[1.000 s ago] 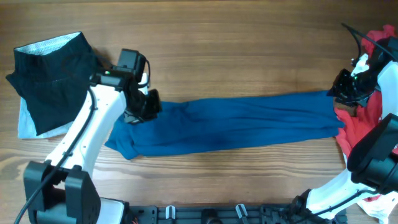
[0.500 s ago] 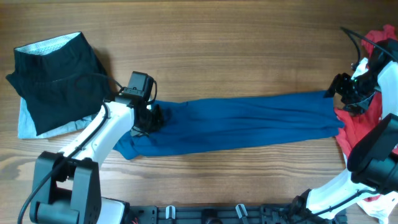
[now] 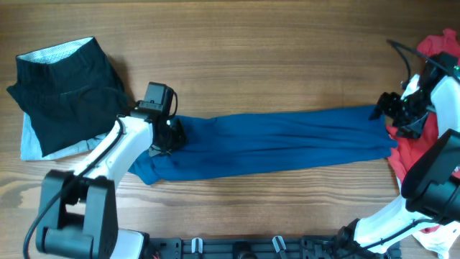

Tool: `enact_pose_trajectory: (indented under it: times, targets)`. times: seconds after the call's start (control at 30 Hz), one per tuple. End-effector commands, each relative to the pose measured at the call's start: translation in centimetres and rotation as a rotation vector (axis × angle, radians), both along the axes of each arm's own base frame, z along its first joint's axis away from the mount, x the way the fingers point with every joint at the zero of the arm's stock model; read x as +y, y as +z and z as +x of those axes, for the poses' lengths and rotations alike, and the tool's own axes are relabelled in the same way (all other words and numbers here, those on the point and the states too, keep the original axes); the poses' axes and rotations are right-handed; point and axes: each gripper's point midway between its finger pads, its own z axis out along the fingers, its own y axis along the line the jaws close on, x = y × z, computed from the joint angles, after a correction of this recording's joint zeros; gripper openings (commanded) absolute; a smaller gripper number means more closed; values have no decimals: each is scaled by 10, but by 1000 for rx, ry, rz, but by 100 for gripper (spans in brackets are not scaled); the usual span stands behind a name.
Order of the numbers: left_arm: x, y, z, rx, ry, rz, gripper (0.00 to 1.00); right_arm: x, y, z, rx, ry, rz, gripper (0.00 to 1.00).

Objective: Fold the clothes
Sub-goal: 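Pull the folded strip taut between both grippers, left end leftward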

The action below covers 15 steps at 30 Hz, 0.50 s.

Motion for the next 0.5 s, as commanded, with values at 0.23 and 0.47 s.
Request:
enact_pose_trajectory:
  times: [0.23, 0.47]
  targets:
    - [76, -30, 24, -13, 229, 91, 25, 1, -3, -2, -19, 22, -9, 85]
    - [70, -5, 56, -109, 175, -150, 34, 18, -1, 12, -102, 98, 88, 85]
